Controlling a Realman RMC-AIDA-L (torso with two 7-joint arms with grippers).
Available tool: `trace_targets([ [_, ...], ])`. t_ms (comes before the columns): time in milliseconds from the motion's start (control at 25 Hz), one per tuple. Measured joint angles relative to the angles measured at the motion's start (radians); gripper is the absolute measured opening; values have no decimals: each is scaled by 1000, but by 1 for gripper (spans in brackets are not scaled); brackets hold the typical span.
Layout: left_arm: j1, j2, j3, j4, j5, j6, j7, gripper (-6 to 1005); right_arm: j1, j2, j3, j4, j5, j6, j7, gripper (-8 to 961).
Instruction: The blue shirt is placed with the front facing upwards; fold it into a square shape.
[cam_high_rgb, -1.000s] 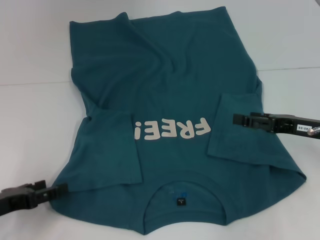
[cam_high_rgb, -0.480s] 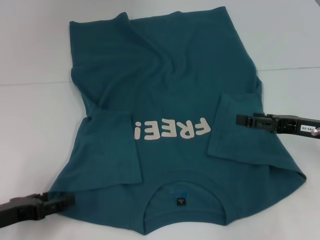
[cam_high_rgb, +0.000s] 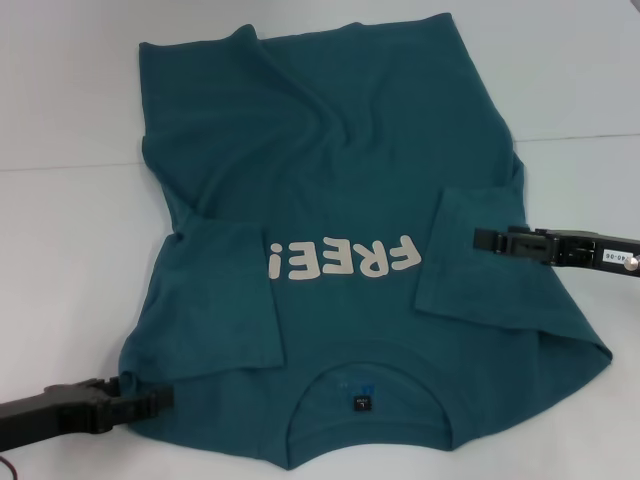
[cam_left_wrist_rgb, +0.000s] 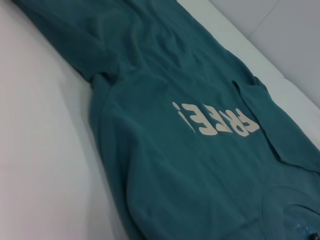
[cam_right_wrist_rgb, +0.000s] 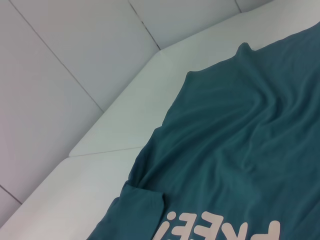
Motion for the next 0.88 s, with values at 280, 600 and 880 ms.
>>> trace_targets([
  [280, -4, 0, 4, 1, -2, -7, -4, 878, 0, 0, 0, 1, 0, 2, 0, 925],
  [600, -4, 3, 1, 11, 2, -8, -20, 878, 0, 0, 0, 2, 0, 2, 0, 925],
  [880, 2, 9, -9, 37, 14, -16, -46, 877, -2, 0, 0, 2, 0, 0, 0, 924],
])
